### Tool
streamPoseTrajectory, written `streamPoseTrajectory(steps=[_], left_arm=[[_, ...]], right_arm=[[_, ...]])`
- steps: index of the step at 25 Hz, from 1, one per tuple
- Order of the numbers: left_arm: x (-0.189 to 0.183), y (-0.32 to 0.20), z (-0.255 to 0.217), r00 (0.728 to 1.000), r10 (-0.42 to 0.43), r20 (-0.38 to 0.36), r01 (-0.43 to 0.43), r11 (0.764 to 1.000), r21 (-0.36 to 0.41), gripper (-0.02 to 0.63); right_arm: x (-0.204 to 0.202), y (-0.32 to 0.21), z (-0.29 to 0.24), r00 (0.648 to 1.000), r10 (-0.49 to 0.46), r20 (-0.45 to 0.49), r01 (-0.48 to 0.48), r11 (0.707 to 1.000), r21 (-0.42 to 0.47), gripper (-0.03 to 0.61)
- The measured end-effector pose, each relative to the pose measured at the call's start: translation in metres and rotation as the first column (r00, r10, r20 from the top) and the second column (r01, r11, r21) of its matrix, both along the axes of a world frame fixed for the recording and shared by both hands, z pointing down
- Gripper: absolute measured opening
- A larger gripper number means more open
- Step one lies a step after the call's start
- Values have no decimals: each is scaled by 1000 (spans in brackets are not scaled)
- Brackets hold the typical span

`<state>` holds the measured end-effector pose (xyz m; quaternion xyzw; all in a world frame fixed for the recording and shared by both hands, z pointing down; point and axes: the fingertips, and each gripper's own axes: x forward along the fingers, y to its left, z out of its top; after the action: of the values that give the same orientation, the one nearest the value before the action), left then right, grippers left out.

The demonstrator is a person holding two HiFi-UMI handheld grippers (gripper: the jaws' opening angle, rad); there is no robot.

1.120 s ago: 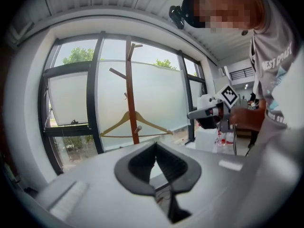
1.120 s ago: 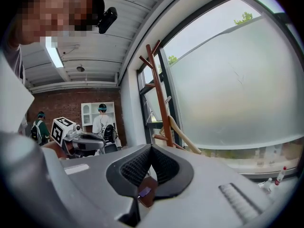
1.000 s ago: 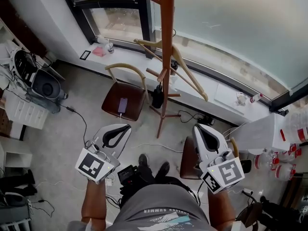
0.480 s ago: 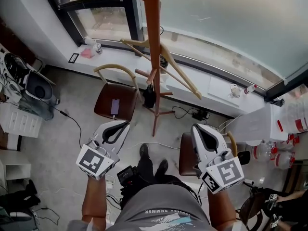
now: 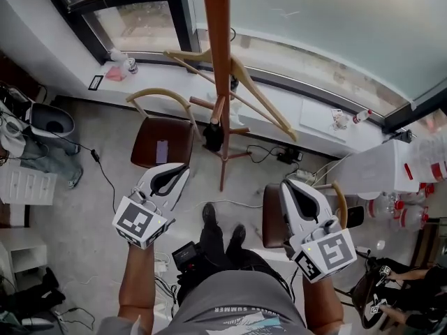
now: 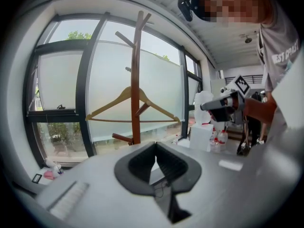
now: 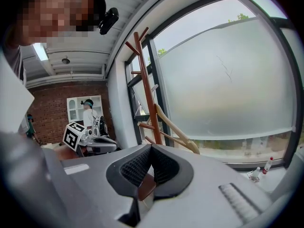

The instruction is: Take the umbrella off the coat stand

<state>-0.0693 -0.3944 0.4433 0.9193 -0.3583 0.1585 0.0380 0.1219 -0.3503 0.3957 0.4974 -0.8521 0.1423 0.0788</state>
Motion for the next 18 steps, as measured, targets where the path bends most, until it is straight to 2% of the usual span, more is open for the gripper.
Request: streamPoseTrajectory(steps=[18], left_arm=[[13,-73,64,1000,30,1,-30,997,-64,17]], right_arm=[[7,-20,36,998,55,-28,-57,996,-73,0]])
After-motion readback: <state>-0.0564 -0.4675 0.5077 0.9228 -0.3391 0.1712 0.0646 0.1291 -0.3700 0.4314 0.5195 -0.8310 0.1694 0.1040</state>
